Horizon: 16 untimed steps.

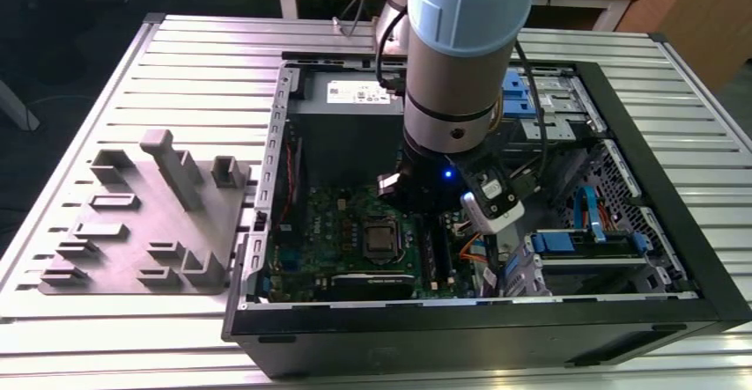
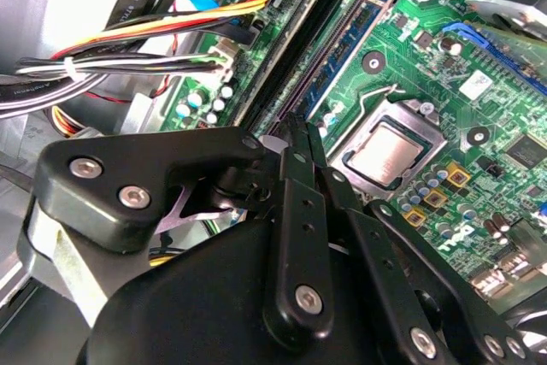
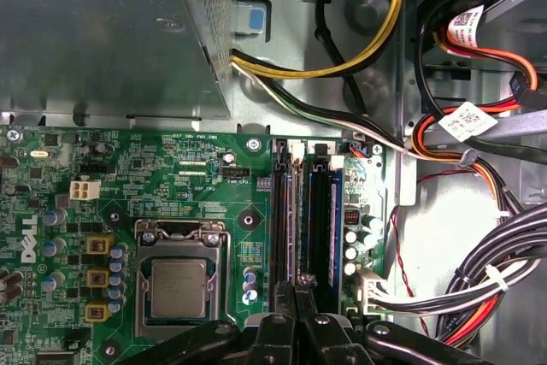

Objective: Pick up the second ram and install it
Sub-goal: 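Insert the second ram into the second slot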

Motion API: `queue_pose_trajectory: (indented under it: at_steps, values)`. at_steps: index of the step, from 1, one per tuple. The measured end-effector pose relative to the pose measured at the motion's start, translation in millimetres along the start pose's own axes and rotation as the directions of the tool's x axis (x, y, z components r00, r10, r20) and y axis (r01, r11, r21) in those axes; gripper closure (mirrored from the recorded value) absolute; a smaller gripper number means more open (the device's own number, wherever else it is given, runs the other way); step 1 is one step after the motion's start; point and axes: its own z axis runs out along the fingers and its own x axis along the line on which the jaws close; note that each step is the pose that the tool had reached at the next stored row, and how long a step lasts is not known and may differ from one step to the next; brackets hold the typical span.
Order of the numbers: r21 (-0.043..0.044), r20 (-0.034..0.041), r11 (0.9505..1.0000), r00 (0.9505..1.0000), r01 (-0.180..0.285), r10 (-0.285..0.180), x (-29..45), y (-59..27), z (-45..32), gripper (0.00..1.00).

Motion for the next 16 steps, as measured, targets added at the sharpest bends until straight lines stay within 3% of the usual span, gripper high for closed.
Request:
queue_pose_trajectory:
  at_steps: [16]
  values:
    - [0.0024, 0.0009, 0.9994, 0.9994, -0.033, 0.033, -0.1, 0.0, 0.0, 0.92]
